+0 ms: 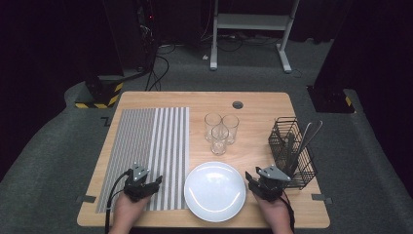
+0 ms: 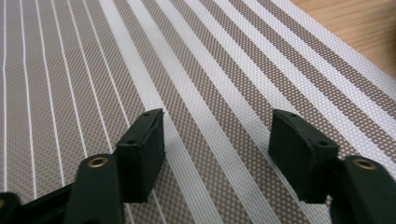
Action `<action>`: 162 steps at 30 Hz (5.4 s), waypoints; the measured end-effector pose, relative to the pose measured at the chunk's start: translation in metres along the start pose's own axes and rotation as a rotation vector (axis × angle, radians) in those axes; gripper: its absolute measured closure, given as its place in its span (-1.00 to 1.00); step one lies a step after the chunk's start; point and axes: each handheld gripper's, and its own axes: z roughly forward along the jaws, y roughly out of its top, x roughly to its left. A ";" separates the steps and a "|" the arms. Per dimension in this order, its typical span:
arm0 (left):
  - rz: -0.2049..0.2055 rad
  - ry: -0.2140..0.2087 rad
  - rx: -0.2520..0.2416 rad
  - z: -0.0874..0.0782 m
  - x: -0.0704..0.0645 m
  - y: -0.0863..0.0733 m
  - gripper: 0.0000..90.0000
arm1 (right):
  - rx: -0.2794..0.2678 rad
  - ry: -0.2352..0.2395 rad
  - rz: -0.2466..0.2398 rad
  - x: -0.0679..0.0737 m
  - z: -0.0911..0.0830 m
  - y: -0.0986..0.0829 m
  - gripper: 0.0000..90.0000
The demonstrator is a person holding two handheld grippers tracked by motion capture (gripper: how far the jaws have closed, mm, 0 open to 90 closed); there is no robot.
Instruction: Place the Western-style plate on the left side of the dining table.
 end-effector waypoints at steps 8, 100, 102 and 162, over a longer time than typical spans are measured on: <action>-0.001 0.003 0.007 0.002 0.004 0.004 -0.10 | -0.033 0.011 -0.011 0.003 -0.006 0.001 0.13; -0.122 -0.313 0.008 0.003 -0.072 0.021 0.08 | 0.043 0.181 0.002 0.028 -0.002 0.004 0.21; -0.122 -0.317 0.013 0.004 -0.073 0.021 0.08 | 0.030 0.182 0.007 0.028 -0.003 0.001 0.17; -0.215 -0.431 0.078 0.004 -0.074 0.020 0.37 | 0.116 0.260 0.238 0.024 -0.019 0.002 0.10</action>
